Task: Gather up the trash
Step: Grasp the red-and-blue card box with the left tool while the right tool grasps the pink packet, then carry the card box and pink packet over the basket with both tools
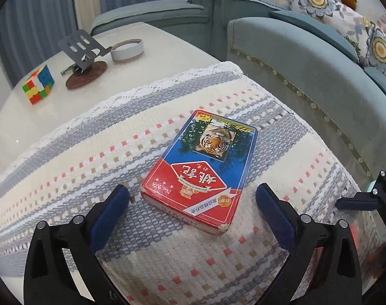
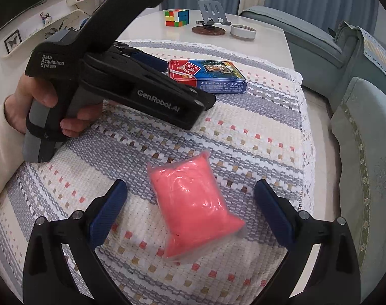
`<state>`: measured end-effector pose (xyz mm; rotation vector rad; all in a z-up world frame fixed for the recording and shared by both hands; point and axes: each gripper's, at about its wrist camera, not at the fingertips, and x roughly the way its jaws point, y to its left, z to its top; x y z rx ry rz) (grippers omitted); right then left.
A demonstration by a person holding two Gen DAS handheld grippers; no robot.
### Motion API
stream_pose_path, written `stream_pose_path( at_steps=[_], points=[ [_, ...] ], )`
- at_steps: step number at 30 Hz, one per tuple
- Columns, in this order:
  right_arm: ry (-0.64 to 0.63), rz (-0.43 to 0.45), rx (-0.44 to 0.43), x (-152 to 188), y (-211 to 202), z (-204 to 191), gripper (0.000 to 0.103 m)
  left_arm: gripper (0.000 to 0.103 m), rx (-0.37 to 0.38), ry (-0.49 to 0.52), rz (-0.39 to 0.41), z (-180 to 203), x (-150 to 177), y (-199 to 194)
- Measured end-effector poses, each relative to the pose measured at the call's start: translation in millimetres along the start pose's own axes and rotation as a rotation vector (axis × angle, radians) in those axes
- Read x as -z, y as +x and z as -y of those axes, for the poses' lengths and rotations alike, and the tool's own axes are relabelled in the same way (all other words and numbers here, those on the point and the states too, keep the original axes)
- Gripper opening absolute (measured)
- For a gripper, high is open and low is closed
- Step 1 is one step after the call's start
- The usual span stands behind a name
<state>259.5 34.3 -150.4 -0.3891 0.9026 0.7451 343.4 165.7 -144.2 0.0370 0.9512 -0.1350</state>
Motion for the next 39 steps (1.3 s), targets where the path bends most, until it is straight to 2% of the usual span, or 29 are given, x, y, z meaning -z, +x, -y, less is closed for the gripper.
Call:
stream_pose_path(
  at_steps=[2,4,6,8,10,13,15,16,24,31,36,39],
  points=[
    [0.002,0.000,0.000,-1,1,1,0.095,0.091,-0.010,-0.007,0.008,-1,0,-2],
    [-0.001,0.002,0.008,-2,2,0,0.095,0.077,-0.011,-0.029,0.028,-6,1,-7],
    [-0.004,0.004,0.013,-2,2,-1,0.095,0.068,-0.024,-0.046,0.037,-9,1,-9],
    [-0.004,0.007,0.008,-1,1,-1,0.093,0.066,-0.024,-0.054,0.041,-11,1,-10],
    [-0.009,0.014,-0.002,0,-1,-3,0.087,0.064,-0.022,-0.057,0.045,-12,1,-11],
    [-0.043,0.039,-0.024,2,-8,-10,0.065,0.062,-0.007,-0.073,0.051,-14,0,-12],
    [-0.070,0.053,-0.039,2,-12,-17,0.039,0.062,0.018,-0.095,0.058,-18,1,-13],
    [-0.081,0.056,-0.040,2,-12,-19,0.035,0.062,0.028,-0.102,0.061,-20,0,-13],
    [-0.087,0.062,-0.032,4,-16,-24,0.034,0.061,0.134,-0.187,0.086,-36,1,-15],
    [0.037,0.150,-0.044,10,-49,-19,0.035,0.061,0.128,-0.185,0.077,-34,-1,-14],
    [-0.004,0.140,0.035,18,-75,-24,0.035,0.061,0.157,-0.218,0.084,-42,-4,-25],
    [-0.004,0.132,0.138,28,-98,-23,0.035,0.061,0.153,-0.220,0.118,-43,-7,-42]
  ],
)
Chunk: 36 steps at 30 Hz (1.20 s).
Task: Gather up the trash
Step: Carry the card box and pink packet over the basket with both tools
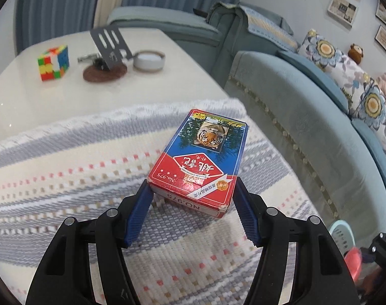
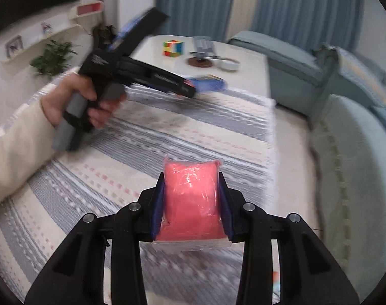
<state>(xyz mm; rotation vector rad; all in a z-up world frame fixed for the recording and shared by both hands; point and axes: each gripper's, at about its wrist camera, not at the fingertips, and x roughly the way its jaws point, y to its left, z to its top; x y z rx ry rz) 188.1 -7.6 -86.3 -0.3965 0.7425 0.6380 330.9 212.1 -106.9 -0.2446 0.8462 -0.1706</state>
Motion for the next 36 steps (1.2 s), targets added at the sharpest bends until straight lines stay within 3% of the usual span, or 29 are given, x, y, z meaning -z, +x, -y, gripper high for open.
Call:
stream_pose_path(
  at_steps=[2,5,8,11,15,18,19,21,23,24,27,30,33,36],
  points=[
    [0.037,-0.009,0.053,9,-19,9,0.035,0.061,-0.005,0.025,0.037,9,-3,-15],
    [0.109,0.008,0.149,22,-54,22,0.034,0.061,-0.078,0.127,0.131,42,-1,-48],
    [0.234,0.056,0.251,37,-101,40,0.035,0.061,-0.086,0.203,0.204,90,22,-80],
    [0.384,0.105,0.366,55,-157,56,0.035,0.061,-0.040,0.183,0.190,131,40,-104],
    [0.570,0.130,0.526,79,-215,70,0.036,0.062,0.061,0.244,0.226,203,55,-156],
    [0.712,0.164,0.595,101,-243,77,0.036,0.062,0.114,0.267,0.208,259,73,-185],
    [0.782,0.185,0.613,112,-252,80,0.036,0.062,0.110,0.262,0.193,273,79,-189],
    [0.847,0.195,0.632,128,-261,83,0.035,0.062,0.005,0.230,0.131,302,96,-190],
    [0.874,0.151,0.677,146,-264,86,0.035,0.062,-0.036,0.314,0.117,334,116,-189],
    [0.884,0.143,0.690,153,-266,87,0.035,0.062,-0.033,0.393,0.118,355,128,-188],
    [0.937,0.162,0.666,183,-265,93,0.035,0.062,0.020,0.442,0.106,385,152,-174],
    [1.006,0.174,0.633,214,-262,102,0.035,0.062,0.131,0.418,0.044,386,169,-151],
    [1.059,0.175,0.578,233,-254,113,0.035,0.062,0.185,0.331,-0.061,376,173,-119],
    [1.080,0.155,0.548,243,-240,117,0.035,0.062,0.144,0.322,-0.127,370,177,-96]
  ],
)
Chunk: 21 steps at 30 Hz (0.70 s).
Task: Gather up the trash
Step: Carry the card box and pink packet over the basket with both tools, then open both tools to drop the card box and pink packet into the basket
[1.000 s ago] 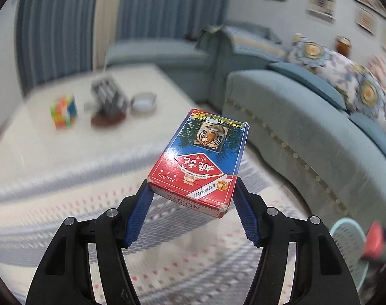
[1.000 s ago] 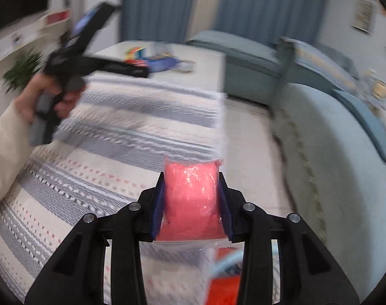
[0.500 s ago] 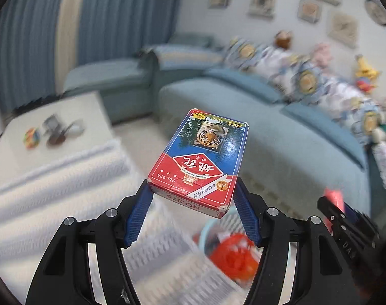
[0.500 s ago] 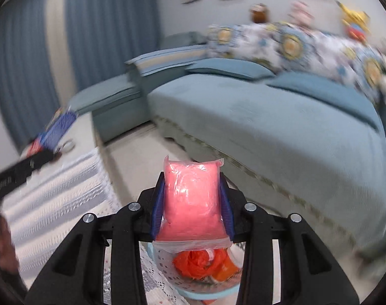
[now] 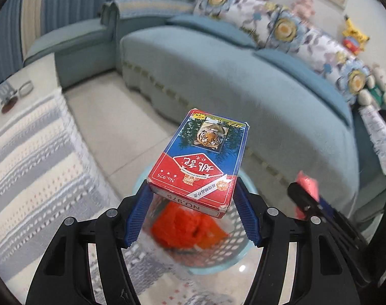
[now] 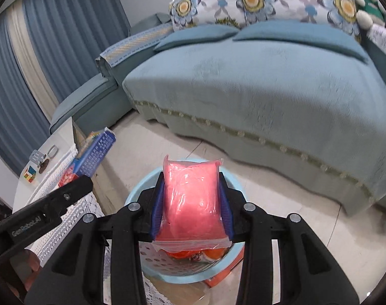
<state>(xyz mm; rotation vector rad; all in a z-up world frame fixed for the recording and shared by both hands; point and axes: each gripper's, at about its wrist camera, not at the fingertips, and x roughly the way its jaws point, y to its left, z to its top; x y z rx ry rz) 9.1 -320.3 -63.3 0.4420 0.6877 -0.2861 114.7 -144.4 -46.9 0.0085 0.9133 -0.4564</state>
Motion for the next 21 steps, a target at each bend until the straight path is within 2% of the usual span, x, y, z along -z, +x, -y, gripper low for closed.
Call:
stream_pose_path(
  at_steps=[3,6,12,21],
  points=[
    [-0.002,-0.040,0.001,7,14,1,0.035,0.062,-0.052,0.039,-0.023,-1,9,9],
    [-0.018,-0.059,0.019,11,22,-6,0.035,0.062,-0.072,0.047,-0.051,-8,15,17],
    [-0.098,-0.060,0.089,14,23,-27,0.035,0.062,-0.089,0.052,-0.058,-14,9,19],
    [-0.131,-0.068,0.119,17,26,-31,0.035,0.062,-0.087,0.070,-0.082,-10,13,22]
  ],
)
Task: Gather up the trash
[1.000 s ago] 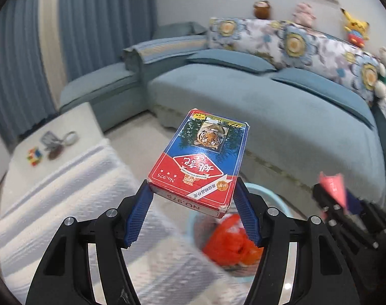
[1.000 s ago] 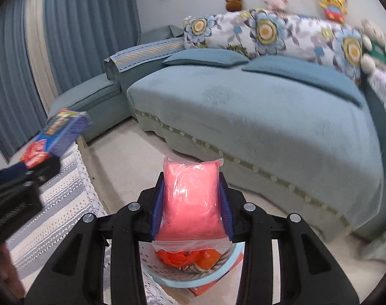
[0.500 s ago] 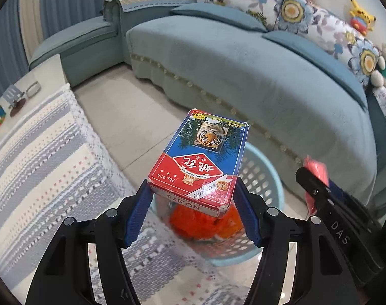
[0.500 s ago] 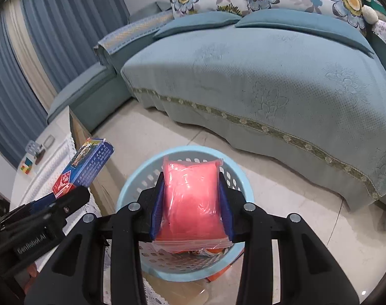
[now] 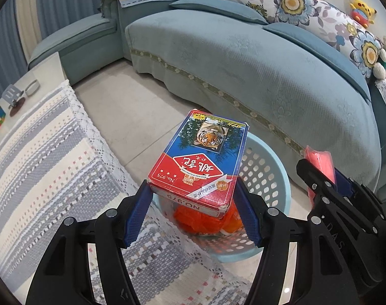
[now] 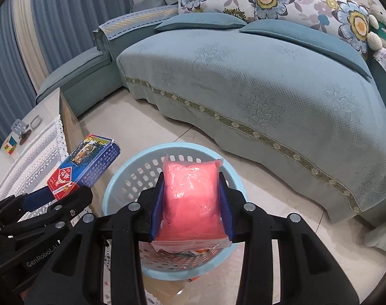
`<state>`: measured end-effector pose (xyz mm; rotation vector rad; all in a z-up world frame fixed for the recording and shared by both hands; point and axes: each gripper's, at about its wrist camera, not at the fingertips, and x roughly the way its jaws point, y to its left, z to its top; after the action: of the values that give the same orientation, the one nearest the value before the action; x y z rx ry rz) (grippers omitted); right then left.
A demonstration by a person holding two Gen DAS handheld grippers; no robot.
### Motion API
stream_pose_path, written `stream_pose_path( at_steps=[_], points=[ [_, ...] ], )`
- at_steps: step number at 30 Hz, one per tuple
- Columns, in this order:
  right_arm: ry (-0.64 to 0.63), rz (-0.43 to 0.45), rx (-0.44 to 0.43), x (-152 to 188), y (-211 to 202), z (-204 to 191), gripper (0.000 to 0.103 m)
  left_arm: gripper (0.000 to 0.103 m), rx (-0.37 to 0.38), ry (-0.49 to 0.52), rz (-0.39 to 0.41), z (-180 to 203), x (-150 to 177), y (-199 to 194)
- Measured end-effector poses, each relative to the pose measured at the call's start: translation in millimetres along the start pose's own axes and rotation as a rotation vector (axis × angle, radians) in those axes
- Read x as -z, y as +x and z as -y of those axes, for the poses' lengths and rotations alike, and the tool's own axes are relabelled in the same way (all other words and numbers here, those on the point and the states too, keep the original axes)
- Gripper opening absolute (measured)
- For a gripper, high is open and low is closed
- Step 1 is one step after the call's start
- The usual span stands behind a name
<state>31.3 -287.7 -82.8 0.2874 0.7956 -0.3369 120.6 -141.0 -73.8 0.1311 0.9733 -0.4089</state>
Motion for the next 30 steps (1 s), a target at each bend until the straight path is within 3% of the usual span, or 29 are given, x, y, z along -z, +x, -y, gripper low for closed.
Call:
stream_pose_path(
  at_steps=[11,14,15,18,21,26,28,30],
  points=[
    [-0.017,-0.005,0.008,1,-1,0,0.037,0.063,-0.016,0.050,-0.015,9,4,5],
    [-0.021,-0.002,0.033,0,-1,1,0.060,0.067,-0.055,0.028,-0.017,6,3,6],
    [-0.015,0.007,0.059,0,-3,3,0.068,0.072,-0.065,0.010,-0.016,2,3,6],
    [0.017,0.041,0.064,-2,-9,9,0.081,0.082,-0.061,-0.044,0.000,-8,2,3],
    [0.068,0.074,0.046,-3,-17,17,0.087,0.087,-0.058,-0.062,0.003,-11,1,1],
    [0.069,0.085,0.078,-8,-26,19,0.088,0.088,-0.107,0.007,-0.006,-2,0,-6],
    [0.055,0.072,0.093,-10,-36,20,0.088,0.088,-0.127,0.044,-0.014,2,-4,-26],
    [0.041,0.058,0.103,-15,-52,21,0.091,0.088,-0.093,0.043,0.014,4,-7,-51]
  ],
)
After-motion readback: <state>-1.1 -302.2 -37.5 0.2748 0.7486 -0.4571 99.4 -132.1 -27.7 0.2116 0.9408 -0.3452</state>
